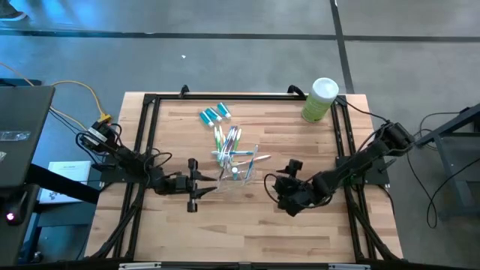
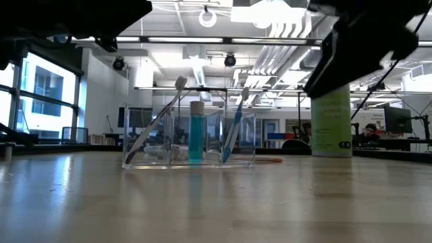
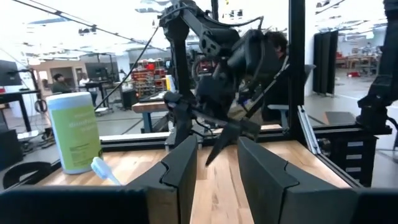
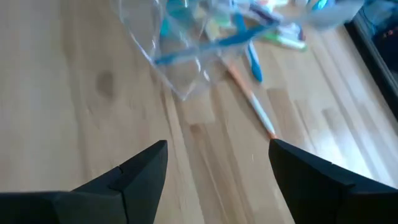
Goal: Pick & Place toothbrushing station
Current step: Put the orange toothbrush into the transparent organizer
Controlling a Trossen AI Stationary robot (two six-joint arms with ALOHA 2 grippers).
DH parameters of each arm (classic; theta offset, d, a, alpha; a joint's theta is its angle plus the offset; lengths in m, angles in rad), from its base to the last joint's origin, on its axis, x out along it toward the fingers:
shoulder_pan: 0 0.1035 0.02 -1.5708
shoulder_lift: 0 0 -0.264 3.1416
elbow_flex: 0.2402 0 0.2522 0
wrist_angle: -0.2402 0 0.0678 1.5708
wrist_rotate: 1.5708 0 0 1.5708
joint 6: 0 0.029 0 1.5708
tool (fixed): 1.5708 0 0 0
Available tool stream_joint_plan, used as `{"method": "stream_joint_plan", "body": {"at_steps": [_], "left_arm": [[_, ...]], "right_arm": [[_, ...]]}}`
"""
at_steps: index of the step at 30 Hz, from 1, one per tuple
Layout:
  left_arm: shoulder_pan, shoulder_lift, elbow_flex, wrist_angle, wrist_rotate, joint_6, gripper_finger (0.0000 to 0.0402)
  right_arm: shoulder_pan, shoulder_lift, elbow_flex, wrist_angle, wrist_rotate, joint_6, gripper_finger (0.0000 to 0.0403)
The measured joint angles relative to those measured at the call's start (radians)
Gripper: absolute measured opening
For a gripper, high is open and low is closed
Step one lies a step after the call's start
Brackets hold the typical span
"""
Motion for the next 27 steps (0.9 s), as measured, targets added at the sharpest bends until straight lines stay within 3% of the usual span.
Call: {"method": "stream_joint_plan", "body": {"at_steps": [6,15,21,27], "left_arm": [[-0.029,0.000,0.000,-0.019,-0.066,0.000,0.0113],[-0.041,0.000,0.000,-0.033,-0.116,0.000,0.0113],[-0.041,0.000,0.000,-0.036,-0.123,0.000,0.0113],[-0.041,0.000,0.000,-0.036,-0.164,0.015,0.0113]], "right_arm": [[-0.095,0.067,-0.003,-0.082,0.007,-0.007,0.0272],[-0.269,0.082,-0.117,0.105,-0.010,-0.181,0.0272],[-0.383,0.082,-0.172,0.306,-0.167,-0.352,0.0272],[-0.483,0.082,-0.195,0.436,-0.256,-0.484,0.0272]]}}
